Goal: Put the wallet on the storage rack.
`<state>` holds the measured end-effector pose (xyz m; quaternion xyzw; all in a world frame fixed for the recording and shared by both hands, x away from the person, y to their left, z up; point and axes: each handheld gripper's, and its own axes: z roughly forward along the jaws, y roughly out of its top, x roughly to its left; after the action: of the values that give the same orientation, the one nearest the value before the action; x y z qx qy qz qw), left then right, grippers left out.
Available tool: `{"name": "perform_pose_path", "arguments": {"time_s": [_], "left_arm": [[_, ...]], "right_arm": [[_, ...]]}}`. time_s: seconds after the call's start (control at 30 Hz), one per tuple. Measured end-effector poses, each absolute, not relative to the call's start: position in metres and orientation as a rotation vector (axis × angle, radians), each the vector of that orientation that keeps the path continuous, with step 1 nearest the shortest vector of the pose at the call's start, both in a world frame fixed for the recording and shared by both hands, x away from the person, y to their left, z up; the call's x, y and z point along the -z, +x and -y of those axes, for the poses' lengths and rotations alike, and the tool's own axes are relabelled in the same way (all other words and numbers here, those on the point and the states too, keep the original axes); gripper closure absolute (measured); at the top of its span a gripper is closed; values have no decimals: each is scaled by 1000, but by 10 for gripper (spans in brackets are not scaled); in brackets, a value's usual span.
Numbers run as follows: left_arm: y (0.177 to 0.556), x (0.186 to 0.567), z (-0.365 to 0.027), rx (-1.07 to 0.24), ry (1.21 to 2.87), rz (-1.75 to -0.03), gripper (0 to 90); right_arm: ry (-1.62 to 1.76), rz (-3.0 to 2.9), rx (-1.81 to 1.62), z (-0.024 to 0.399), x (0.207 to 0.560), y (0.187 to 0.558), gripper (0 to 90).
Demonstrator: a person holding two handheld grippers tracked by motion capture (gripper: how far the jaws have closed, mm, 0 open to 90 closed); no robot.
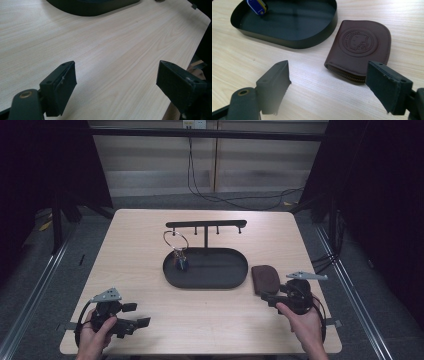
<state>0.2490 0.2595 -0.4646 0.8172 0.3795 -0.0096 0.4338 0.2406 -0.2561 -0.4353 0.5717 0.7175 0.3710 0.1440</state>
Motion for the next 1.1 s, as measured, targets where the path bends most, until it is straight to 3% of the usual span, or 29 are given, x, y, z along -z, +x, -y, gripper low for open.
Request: {"name": "perform_pose_path", "arguments": {"time_s": [0.83, 1.1], "left_arm": [[240, 463, -254, 4, 2045, -912, 162], [241, 462, -256, 10, 2036, -912, 162]], "right_arm": [[1906, -2233, -665, 257, 423, 334, 177], [1986, -2278, -491, 258, 434, 356, 203]]}}
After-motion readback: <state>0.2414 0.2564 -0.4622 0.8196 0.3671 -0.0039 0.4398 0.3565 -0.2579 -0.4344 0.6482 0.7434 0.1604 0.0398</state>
